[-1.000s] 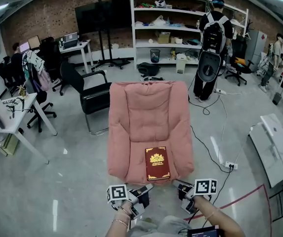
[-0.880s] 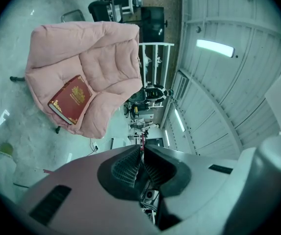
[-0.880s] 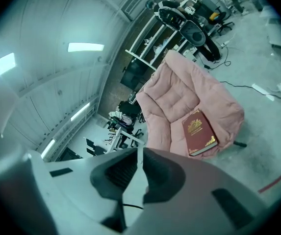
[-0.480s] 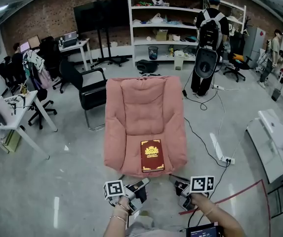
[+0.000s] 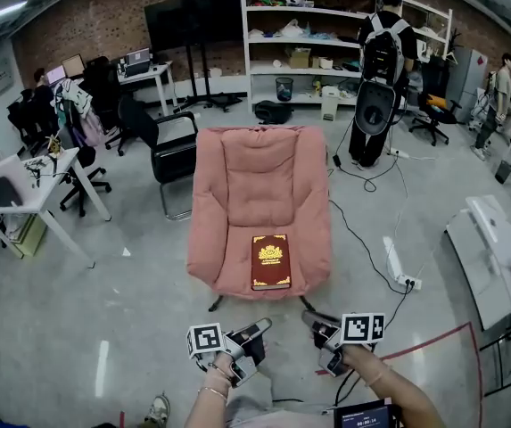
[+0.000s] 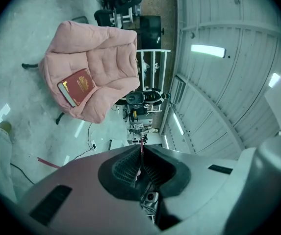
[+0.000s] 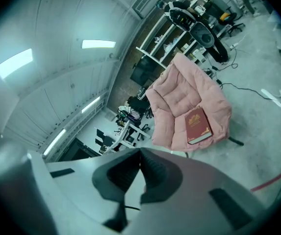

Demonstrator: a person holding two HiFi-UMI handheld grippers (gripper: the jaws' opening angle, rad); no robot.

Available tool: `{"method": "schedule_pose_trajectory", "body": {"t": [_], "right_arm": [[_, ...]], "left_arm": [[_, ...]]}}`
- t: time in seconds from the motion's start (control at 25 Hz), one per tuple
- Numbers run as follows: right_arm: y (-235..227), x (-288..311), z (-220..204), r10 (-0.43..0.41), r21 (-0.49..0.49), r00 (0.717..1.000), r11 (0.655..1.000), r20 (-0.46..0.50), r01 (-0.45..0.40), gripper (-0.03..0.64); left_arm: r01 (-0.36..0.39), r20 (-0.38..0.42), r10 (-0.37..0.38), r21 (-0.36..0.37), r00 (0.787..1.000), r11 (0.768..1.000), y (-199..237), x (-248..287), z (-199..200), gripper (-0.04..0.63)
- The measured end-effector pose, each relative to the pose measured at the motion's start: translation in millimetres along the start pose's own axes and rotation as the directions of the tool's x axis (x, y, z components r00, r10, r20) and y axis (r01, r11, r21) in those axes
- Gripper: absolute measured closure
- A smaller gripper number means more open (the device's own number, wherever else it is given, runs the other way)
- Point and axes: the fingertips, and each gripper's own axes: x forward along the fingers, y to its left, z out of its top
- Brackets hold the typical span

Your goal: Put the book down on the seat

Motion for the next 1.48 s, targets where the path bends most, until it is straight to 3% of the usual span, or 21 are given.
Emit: {"method": "schedule_pose_trajectory", "body": {"t": [0.56, 0.76, 1.04, 1.28, 1.48], "right_arm": [[10, -45, -62, 0.035, -0.015, 0.999, 0.999, -0.013, -0.035, 0.601], [15, -67, -82, 0.046, -0.016, 0.999, 0.999, -0.011, -0.046, 0.601], [20, -90, -110, 0.046, -0.006, 0.999, 0.999, -0.002, -0.046, 0.601], [31, -102, -137, 0.062, -0.035, 0.998, 0.997, -0.018, -0.063, 0.601], [31, -114, -159, 0.074, -0.031, 0.997, 0.997, -0.027, -0.074, 0.601]], "left_arm": [[-0.001, 0.008, 0.001, 0.042, 1.0, 0.999, -7, -30, -76, 0.58], [0.007, 0.04, -0.007, 0.005, 0.999, 1.0, -5, -43, -102, 0.586], [0.057, -0.027, -0.055, 0.096, 0.998, 0.994, -18, -52, -143, 0.586], [0.063, 0.043, -0.067, 0.092, 0.997, 0.994, -18, -74, -155, 0.586], [0.11, 0.095, -0.116, 0.071, 0.989, 0.991, -28, -86, -168, 0.586]]}}
